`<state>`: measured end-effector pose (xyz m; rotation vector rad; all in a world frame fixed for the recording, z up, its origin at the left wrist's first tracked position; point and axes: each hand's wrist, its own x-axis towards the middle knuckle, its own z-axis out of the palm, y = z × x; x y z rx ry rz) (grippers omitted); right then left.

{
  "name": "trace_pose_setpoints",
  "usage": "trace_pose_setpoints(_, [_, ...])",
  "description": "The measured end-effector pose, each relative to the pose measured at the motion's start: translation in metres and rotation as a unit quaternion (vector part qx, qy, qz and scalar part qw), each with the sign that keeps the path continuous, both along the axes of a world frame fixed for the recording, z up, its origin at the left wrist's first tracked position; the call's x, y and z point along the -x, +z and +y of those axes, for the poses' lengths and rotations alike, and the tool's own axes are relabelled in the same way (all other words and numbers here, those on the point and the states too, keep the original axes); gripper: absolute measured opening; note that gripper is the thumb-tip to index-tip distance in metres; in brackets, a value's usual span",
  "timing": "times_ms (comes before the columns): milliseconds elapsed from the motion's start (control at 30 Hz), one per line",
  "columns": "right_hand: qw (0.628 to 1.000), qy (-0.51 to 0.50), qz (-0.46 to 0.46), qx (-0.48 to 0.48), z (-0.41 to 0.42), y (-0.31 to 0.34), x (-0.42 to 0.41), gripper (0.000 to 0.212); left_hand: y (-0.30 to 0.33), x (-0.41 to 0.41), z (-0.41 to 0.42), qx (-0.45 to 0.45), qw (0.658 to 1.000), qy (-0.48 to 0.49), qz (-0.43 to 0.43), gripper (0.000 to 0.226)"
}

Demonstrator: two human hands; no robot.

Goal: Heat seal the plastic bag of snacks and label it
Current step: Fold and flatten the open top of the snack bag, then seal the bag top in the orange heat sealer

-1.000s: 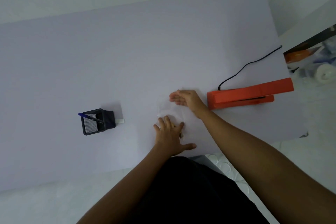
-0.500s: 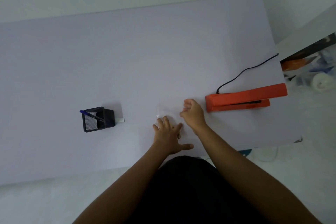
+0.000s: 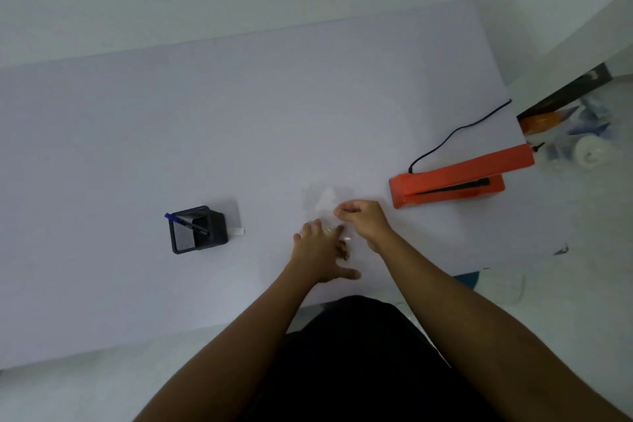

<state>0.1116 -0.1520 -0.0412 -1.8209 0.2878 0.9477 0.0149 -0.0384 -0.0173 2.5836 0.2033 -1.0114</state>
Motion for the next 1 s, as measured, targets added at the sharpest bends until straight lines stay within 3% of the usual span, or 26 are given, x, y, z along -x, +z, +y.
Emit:
trace_pose_setpoints(100, [1.000, -0.006, -0.002, -0.016, -0.005, 0.007, 0.012, 0.012, -0.002, 0.008, 0.030, 0.032, 0.984, 0.140, -0.103, 0.073])
trace_pose_setpoints(167, [0.999, -0.016, -0.005, -0.029, -0.007, 0.017, 0.019, 0.012, -0.001, 0.014, 0.052, 0.041, 0.960, 0.220, -0.166, 0.064])
trace_pose_setpoints(300, [0.999, 0.004, 0.003, -0.038, -0.012, 0.042, 0.032, 0.016, 0.008, 0.008, 0.079, 0.216, 0.921, 0.299, -0.123, 0.071])
trace_pose_setpoints(433, [0.998, -0.015, -0.004, -0.064, -0.020, 0.064, 0.042, 0.016, 0.030, -0.004, 0.082, 0.358, 0.887, 0.274, -0.097, 0.022])
trace_pose_setpoints(633, [0.983, -0.123, -0.023, -0.138, -0.038, 0.088, 0.051, 0.022, 0.051, -0.014, 0.061, 0.418, 0.862, 0.266, -0.109, 0.029])
trace_pose_setpoints(1000, [0.978, -0.180, -0.033, -0.097, -0.102, 0.083, 0.034, 0.034, 0.060, -0.046, -0.016, 0.432, 0.851, 0.295, -0.039, 0.033])
